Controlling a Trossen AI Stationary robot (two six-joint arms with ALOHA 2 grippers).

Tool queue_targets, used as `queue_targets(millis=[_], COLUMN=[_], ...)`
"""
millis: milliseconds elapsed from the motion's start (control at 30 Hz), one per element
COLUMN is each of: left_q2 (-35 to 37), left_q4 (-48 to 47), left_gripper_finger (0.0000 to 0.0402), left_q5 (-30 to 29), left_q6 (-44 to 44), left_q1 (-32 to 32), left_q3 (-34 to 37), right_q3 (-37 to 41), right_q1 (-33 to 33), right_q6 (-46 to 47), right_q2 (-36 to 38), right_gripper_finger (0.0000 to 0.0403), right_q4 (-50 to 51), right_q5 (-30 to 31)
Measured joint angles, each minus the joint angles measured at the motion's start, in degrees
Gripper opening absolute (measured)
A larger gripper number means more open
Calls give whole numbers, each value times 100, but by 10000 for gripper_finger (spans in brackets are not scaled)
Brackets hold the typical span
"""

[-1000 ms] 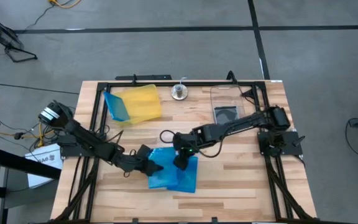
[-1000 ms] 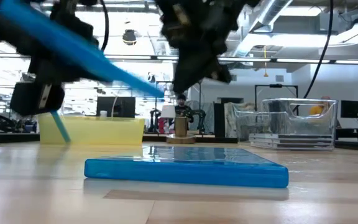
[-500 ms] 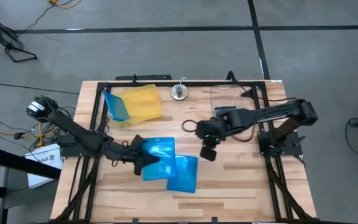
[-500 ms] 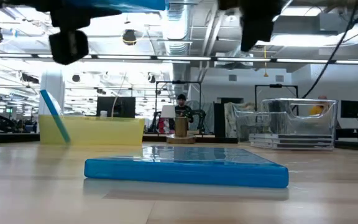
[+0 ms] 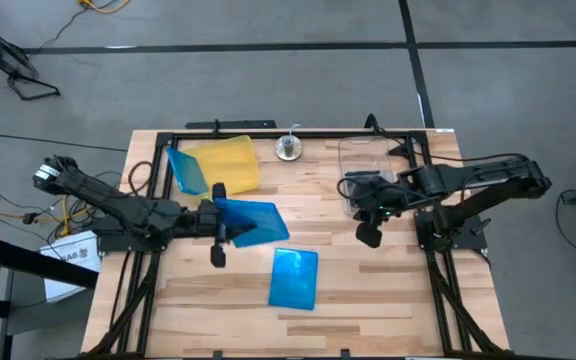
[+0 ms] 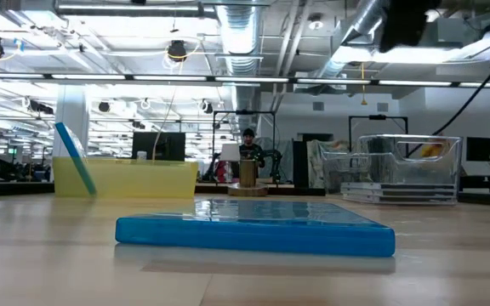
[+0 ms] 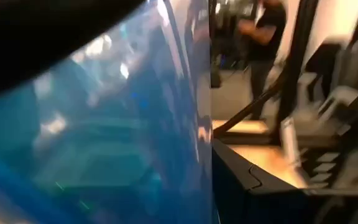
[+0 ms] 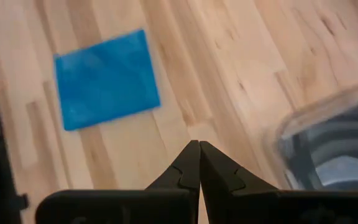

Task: Pick & place jewel cases by type
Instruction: Put the blue CD case into the yellow bin

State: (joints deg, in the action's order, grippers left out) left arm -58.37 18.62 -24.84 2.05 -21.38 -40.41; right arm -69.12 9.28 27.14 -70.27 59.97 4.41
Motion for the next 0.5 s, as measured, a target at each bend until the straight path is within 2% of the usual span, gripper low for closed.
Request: queue_targets(millis=[267,367,500], left_q2=[-4,4,-4], left_q4=[-2111,-2477,-2799], left_gripper_finger=[53,53,53], left_q5=[-231,-387,-440], left_q6=[-1488,-1820,-1858], left_q1=[308,366,444], left_q3=[-1384,-1709,-1785], right_q3=[13,17,15], right_q1=[0,0,-2], right_q6=[-214,-214,-214], right_q2=[-32,-26,35], right_gripper_finger=[0,0,0], right_q4=[831,949,946], right_q5=[26,24,50])
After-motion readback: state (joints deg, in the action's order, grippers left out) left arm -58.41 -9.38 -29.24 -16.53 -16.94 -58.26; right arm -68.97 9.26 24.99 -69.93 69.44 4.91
